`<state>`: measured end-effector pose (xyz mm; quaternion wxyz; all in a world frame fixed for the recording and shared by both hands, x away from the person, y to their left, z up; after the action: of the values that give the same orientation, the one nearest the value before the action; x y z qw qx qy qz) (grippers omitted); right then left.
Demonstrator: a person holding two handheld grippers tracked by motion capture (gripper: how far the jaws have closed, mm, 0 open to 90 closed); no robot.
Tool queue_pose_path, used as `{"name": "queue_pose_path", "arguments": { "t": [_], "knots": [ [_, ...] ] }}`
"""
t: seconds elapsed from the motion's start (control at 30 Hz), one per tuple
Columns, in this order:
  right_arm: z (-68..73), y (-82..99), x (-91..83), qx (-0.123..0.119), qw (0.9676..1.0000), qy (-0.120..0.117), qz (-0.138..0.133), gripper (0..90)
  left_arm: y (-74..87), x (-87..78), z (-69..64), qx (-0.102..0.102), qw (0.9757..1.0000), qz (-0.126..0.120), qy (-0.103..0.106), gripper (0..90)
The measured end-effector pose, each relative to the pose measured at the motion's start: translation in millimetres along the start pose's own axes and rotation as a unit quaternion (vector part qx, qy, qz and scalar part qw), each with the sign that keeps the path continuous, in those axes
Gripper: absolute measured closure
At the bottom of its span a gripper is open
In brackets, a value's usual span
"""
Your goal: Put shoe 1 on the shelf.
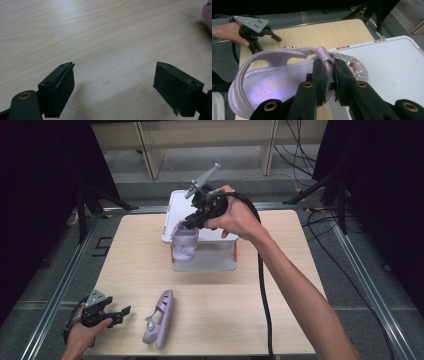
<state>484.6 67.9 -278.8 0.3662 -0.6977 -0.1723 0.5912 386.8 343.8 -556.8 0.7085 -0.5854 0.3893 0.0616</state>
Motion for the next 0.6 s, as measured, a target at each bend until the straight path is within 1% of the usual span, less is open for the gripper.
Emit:
{"name": "queue_pose_path", "arguments": {
  "t": [0.07,0.1,0.17,0.23,0.27,0.3,0.33,0.37,0.4,0.43,0.47,0.5,0.53,0.57,0.6],
  "knots": [
    [-7.0,-1.5,2.7,0.002,1.0,0.006,0.0,80.4,1.7,-0.6,0.1,-0.001,1.0,0.007,-0.001,16.3],
    [-11.4,-2.3,4.1,0.001,1.0,0.008,0.003,80.4,0.0,-0.1,0.0,0.001,1.0,0.0,0.002,16.3],
    [-20.6,-3.9,7.4,-0.005,0.9999,0.013,0.006,80.4,-0.8,-0.3,-0.2,0.0,1.0,-0.001,0.0,16.3],
    [-28.0,-4.8,10.1,-0.006,0.9998,0.018,0.009,80.4,0.8,-0.4,0.5,0.009,0.9999,0.005,0.002,16.3],
    [-35.5,-6.2,12.2,-0.018,0.9995,0.024,0.008,80.5,0.7,-0.1,-0.2,0.004,1.0,0.003,0.003,16.3],
    [-37.0,-5.3,13.3,-0.005,0.9997,0.022,0.012,80.4,1.0,-0.5,-0.5,-0.001,1.0,0.004,0.001,16.3],
    [-41.2,-5.2,14.9,-0.003,0.9996,0.025,0.013,80.4,1.3,-0.9,-0.2,-0.003,1.0,0.005,-0.001,16.3],
    [-47.6,-6.0,16.9,-0.015,0.9994,0.03,0.01,80.4,0.0,-0.4,0.1,0.004,1.0,0.0,0.001,16.3],
    [-49.8,-4.4,18.8,0.0,0.9995,0.029,0.013,80.4,-0.2,-0.7,-0.1,0.004,1.0,0.001,0.001,16.3],
    [-53.7,-3.5,20.9,0.003,0.9995,0.029,0.015,80.4,0.8,-1.4,2.0,0.018,0.9998,0.008,-0.001,16.3],
    [-60.8,-2.9,23.8,-0.009,0.9992,0.034,0.019,80.5,1.2,-1.6,2.3,0.021,0.9997,0.01,-0.001,16.3],
    [-64.4,-2.4,25.8,-0.009,0.9991,0.036,0.021,80.5,1.5,-1.4,1.9,0.017,0.9998,0.01,-0.001,16.3],
    [-67.5,-0.9,27.7,0.004,0.999,0.037,0.026,80.5,0.3,-0.7,0.0,0.008,1.0,0.002,0.003,16.3],
    [-73.5,-1.3,29.6,-0.004,0.9988,0.042,0.026,80.5,1.2,-1.4,-0.5,-0.002,1.0,0.004,0.0,16.3],
    [-77.5,-1.5,31.6,-0.003,0.9987,0.044,0.026,80.5,0.3,-1.1,0.0,0.005,1.0,0.002,0.003,16.3]
  ]
}}
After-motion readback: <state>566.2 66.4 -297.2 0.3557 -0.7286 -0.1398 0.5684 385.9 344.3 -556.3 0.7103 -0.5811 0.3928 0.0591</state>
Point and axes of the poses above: each handheld gripper's, and its own axes: x roughly forward along the jaws, y roughly out of its underside, z roughly to its left, the point moved 10 cm from there along x, roughly forward along the jaws, and after that the axes turned 2 degrees about x, right-handed, at the moved point
